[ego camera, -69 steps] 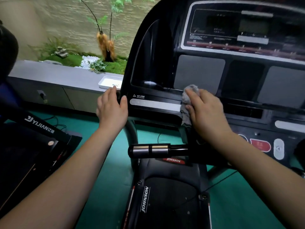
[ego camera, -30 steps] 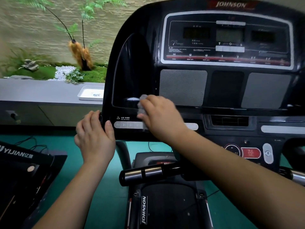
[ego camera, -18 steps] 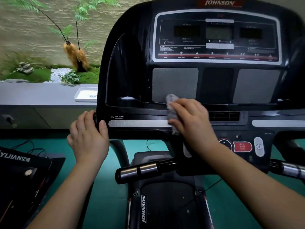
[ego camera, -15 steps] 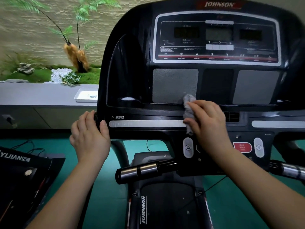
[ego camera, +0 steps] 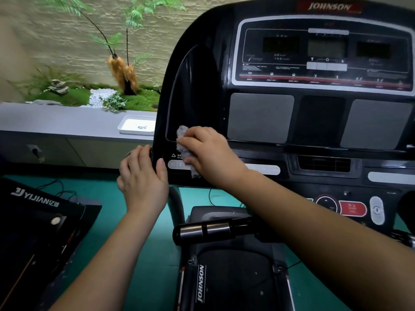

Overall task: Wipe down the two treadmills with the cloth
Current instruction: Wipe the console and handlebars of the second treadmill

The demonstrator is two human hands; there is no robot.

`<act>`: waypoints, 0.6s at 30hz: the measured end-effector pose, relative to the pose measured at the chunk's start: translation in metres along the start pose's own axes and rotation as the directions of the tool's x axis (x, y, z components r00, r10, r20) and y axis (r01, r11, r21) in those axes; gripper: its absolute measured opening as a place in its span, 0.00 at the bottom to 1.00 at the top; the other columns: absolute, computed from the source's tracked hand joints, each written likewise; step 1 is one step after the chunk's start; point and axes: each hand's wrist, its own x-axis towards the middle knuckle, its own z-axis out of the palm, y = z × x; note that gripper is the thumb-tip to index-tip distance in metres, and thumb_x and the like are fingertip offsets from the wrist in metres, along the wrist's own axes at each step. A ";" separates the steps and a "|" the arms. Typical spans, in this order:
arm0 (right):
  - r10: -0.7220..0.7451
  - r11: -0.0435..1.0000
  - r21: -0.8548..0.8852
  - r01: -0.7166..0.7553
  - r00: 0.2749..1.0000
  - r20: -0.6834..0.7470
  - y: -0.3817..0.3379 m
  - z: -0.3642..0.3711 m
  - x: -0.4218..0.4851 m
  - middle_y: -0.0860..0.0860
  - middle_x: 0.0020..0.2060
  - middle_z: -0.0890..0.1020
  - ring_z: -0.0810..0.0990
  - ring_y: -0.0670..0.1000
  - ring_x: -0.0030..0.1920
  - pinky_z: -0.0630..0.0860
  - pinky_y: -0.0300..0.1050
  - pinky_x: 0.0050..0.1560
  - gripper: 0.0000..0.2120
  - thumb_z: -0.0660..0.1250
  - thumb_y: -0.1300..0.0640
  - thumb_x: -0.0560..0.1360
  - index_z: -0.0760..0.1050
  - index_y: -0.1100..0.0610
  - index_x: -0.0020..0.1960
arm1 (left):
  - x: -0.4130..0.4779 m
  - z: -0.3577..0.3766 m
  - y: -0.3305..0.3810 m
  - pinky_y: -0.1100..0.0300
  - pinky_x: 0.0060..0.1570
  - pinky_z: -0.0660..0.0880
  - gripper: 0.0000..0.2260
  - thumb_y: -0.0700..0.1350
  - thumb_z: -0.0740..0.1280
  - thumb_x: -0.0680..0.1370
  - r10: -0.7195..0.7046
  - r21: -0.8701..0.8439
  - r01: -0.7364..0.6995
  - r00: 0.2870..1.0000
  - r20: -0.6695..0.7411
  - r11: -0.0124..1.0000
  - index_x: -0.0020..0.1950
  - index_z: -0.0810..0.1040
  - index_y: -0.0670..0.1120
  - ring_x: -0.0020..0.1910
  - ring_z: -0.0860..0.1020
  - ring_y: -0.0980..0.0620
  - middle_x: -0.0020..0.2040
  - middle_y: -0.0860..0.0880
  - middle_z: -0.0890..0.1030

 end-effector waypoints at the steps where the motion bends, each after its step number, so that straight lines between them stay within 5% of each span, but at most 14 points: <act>1: 0.023 0.998 0.060 -0.022 0.999 -0.022 0.001 -0.002 0.000 0.56 0.55 0.79 0.76 0.62 0.55 0.75 0.57 0.53 0.19 0.70 0.57 0.70 0.78 0.57 0.60 | 0.001 -0.005 0.001 0.42 0.63 0.60 0.21 0.54 0.54 0.80 -0.016 -0.011 0.016 1.000 0.026 1.000 0.72 0.65 0.49 0.71 0.58 0.45 0.74 0.48 0.63; 5: 0.223 0.908 0.390 -0.153 0.965 -0.140 -0.007 -0.013 -0.003 0.54 0.53 0.76 0.75 0.54 0.56 0.70 0.40 0.61 0.16 0.68 0.61 0.74 0.77 0.57 0.62 | -0.009 -0.036 0.021 0.46 0.66 0.60 0.16 0.47 0.59 0.79 -0.014 -0.247 -0.004 0.997 -0.072 0.969 0.65 0.74 0.49 0.68 0.62 0.49 0.69 0.49 0.67; 8: 0.386 0.767 0.590 -0.252 0.916 -0.110 -0.029 -0.019 -0.002 0.52 0.54 0.73 0.72 0.42 0.52 0.62 0.22 0.57 0.15 0.64 0.60 0.78 0.75 0.57 0.65 | -0.021 -0.057 0.050 0.62 0.62 0.68 0.16 0.50 0.56 0.79 0.059 -0.579 -0.089 0.996 -0.071 0.811 0.62 0.76 0.48 0.59 0.72 0.58 0.59 0.54 0.74; 10: 0.414 0.654 0.712 -0.257 0.909 -0.053 -0.043 -0.021 0.001 0.53 0.58 0.76 0.73 0.38 0.55 0.63 0.24 0.60 0.15 0.58 0.58 0.81 0.75 0.58 0.65 | -0.021 -0.061 0.066 0.66 0.55 0.71 0.14 0.52 0.59 0.80 0.007 -0.765 0.064 0.996 0.089 0.641 0.62 0.75 0.50 0.56 0.76 0.60 0.57 0.54 0.78; 12: 0.388 0.507 0.812 -0.289 0.918 0.084 -0.049 -0.025 0.003 0.53 0.61 0.78 0.75 0.42 0.60 0.67 0.33 0.66 0.16 0.55 0.56 0.83 0.76 0.59 0.65 | -0.013 -0.064 0.075 0.60 0.51 0.76 0.11 0.47 0.64 0.80 -0.146 -0.887 0.301 0.953 0.265 0.350 0.62 0.73 0.49 0.53 0.81 0.55 0.56 0.49 0.81; 14: 0.319 0.511 0.803 -0.306 0.935 0.153 -0.044 -0.034 0.003 0.50 0.60 0.80 0.77 0.43 0.59 0.70 0.36 0.64 0.15 0.57 0.56 0.82 0.77 0.57 0.63 | -0.003 -0.067 0.071 0.54 0.49 0.79 0.12 0.40 0.65 0.79 -0.290 -0.916 0.387 0.893 0.343 0.109 0.61 0.73 0.48 0.49 0.83 0.51 0.54 0.46 0.82; 16: 0.297 0.717 0.649 -0.254 0.954 0.045 -0.026 -0.039 -0.004 0.49 0.56 0.82 0.78 0.45 0.56 0.72 0.39 0.62 0.12 0.63 0.57 0.79 0.79 0.54 0.60 | 0.005 -0.073 0.057 0.52 0.50 0.80 0.11 0.39 0.66 0.78 -0.387 -0.927 0.316 0.895 0.221 0.201 0.56 0.74 0.53 0.47 0.82 0.53 0.51 0.49 0.82; 18: 0.288 0.901 0.361 -0.242 0.955 -0.079 0.003 -0.044 -0.016 0.49 0.52 0.81 0.78 0.49 0.55 0.73 0.45 0.60 0.10 0.66 0.57 0.76 0.80 0.52 0.57 | 0.011 -0.075 0.039 0.54 0.54 0.78 0.12 0.40 0.67 0.77 -0.344 -0.837 0.133 0.936 -0.070 0.531 0.55 0.74 0.56 0.50 0.80 0.55 0.54 0.52 0.79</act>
